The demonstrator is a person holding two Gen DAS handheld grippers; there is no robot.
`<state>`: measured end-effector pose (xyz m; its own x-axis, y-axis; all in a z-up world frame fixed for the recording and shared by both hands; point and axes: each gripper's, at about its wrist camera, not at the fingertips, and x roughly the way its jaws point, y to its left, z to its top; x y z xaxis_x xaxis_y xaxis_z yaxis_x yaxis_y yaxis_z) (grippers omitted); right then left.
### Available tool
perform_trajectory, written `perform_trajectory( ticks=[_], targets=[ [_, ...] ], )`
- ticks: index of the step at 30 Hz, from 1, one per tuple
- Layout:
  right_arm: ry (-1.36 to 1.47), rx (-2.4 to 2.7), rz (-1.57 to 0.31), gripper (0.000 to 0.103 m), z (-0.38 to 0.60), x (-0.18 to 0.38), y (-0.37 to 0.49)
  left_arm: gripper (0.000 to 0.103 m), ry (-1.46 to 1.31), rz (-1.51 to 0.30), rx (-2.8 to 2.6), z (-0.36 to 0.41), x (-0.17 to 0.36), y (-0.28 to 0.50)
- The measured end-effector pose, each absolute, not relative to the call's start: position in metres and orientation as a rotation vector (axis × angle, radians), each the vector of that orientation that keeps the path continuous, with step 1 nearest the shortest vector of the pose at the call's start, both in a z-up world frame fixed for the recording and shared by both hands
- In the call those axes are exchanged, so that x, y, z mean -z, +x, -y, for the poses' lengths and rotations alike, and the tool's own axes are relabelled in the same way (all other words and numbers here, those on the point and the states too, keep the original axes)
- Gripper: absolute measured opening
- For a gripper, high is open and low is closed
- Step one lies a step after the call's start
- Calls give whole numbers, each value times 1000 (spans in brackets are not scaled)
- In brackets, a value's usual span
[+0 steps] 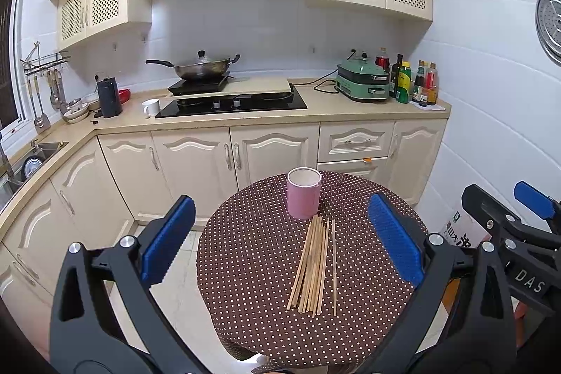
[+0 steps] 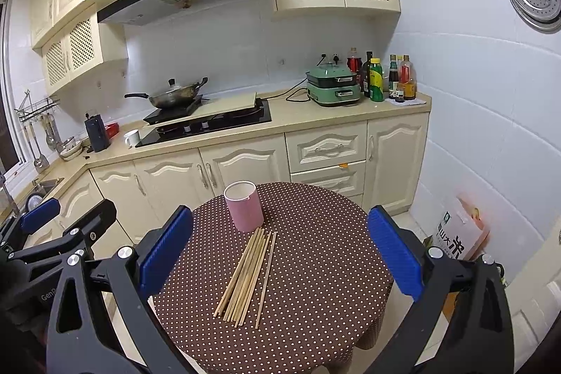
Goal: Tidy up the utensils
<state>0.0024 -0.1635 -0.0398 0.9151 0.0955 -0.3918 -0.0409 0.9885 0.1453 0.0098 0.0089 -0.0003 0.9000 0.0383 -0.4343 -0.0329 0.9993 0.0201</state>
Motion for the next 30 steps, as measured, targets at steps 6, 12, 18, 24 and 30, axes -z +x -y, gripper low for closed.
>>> perform_trajectory(
  ticks=[6,12,18,24,30],
  targets=[
    [126,-65,-396,96,161,38,1,97,11,-449,-36,-9,1,8],
    [134,-73,-392,96,162,40,-4,97,3,-447,-30,-10,-1,8],
    [148,-82,-404,96,163,40,-3,97,6,-442,-30,-10,-1,5],
    [147,-85,-404,96,162,36,-1,97,2,-442,-28,-12,-2,3],
    [150,-86,-407,96,163,36,-1,97,0,-444,-24,-12,-3,2]
  ],
)
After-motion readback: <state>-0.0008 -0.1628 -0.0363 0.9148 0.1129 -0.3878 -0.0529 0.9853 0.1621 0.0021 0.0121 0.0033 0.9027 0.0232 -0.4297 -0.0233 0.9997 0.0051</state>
